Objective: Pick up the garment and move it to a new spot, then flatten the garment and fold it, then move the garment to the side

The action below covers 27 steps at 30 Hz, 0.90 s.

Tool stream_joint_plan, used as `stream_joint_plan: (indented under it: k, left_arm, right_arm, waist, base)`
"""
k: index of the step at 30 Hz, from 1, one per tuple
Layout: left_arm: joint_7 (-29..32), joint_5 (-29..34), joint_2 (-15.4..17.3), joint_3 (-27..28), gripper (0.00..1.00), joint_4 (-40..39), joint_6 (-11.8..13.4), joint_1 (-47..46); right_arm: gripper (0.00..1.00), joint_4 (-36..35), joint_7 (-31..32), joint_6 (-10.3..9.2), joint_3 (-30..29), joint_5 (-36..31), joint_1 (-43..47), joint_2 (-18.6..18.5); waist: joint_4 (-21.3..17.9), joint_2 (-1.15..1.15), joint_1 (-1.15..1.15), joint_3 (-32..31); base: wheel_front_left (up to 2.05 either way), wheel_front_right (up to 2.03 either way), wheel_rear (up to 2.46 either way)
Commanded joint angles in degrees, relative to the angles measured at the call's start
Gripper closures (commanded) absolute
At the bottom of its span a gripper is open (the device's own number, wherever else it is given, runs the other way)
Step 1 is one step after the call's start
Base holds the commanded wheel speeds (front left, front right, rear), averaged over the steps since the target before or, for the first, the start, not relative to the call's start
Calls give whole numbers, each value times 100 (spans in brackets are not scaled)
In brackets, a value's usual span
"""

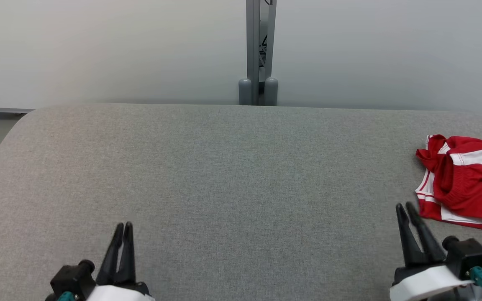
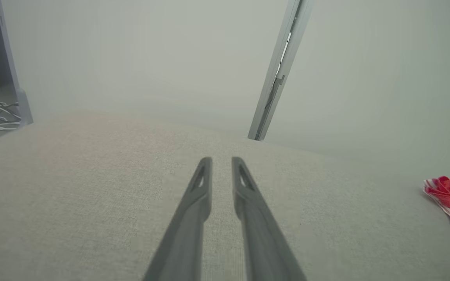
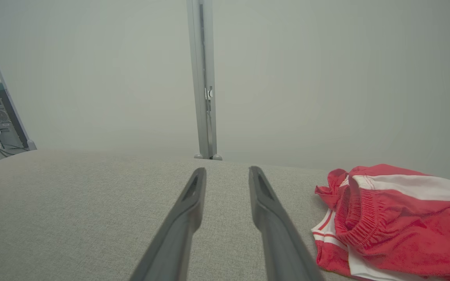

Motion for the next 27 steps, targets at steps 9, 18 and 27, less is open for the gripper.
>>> stream_joint_plan:
  k: [9, 18, 27]
  left_arm:
    - [171, -903, 7, -21, 100, -39, -99, -126]
    - [325, -1726, 11, -46, 100, -31, -190, -228]
    - [448, -2389, 15, -65, 100, -35, -265, -299]
  right_arm:
    - [100, -83, 376, 0, -275, 1069, -21, -19]
    - [100, -190, 672, 0, -469, 2063, 49, -29]
    - [100, -260, 921, 0, -635, 2858, 98, -37]
  waist:
    - [-32, 0, 0, 6]
    - [-63, 0, 0, 12]
    - [-91, 0, 0, 17]
  base:
    - [0, 0, 0]
    - [0, 0, 0]
    - [0, 0, 0]
